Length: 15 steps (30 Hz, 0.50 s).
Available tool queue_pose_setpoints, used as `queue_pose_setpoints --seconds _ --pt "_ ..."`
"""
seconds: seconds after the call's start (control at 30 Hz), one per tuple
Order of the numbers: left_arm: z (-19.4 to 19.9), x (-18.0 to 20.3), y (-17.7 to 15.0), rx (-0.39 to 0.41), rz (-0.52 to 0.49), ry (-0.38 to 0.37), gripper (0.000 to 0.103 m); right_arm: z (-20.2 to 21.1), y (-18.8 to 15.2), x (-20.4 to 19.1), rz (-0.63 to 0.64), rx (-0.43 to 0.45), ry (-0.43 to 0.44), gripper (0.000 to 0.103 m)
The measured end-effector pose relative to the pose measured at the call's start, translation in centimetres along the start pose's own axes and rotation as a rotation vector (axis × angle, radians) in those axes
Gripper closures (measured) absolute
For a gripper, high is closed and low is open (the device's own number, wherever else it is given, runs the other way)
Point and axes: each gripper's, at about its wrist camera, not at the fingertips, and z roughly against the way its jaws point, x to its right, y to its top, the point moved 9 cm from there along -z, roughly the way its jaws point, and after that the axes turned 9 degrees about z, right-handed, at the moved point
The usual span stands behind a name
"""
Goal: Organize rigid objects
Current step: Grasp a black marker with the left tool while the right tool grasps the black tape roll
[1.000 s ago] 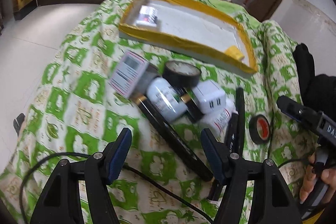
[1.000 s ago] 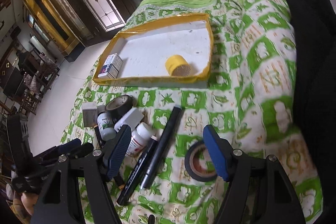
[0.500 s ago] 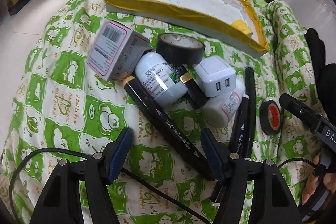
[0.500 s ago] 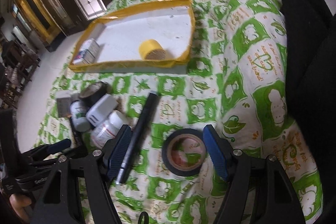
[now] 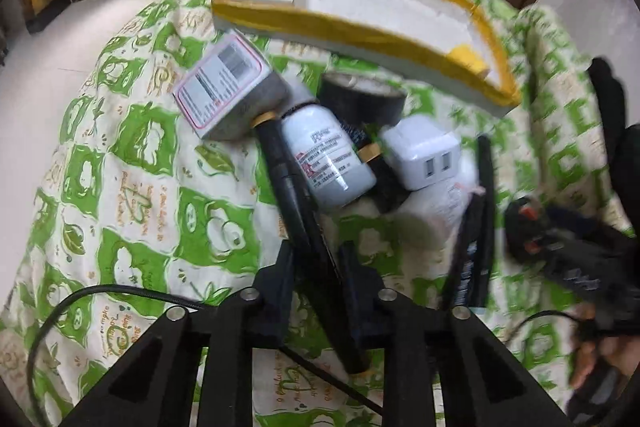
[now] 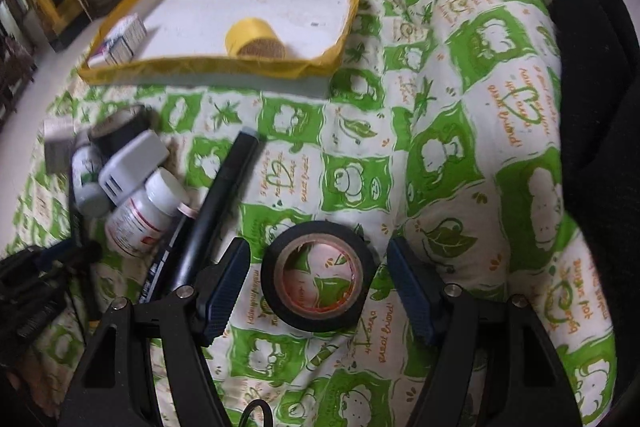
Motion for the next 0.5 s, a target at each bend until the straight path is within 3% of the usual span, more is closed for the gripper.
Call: queue_pose_setpoints --seconds 0.13,0.23,0.43,0.5 --pt "0.6 0.8 -0.1 0.015 -0.033 -0.037 0.087 -1.1 -0.2 -0.2 0.046 -0.040 -0.046 0.032" --pt "0.4 0.5 -0.4 -0.007 -0.027 -0.027 0.087 -1.3 -0.2 -0.6 0.066 -0.045 -0.043 0.041" --pt "-0.6 0.0 -0.6 -0.046 -0.017 -0.004 0.087 0.8 0.4 -3.4 0.097 0.038 0.133 0.041" --pt "-0.8 0.2 -0.6 -0.044 -0.018 -0.002 0.087 1.2 0.5 -4.1 0.119 0.052 0.146 0.041"
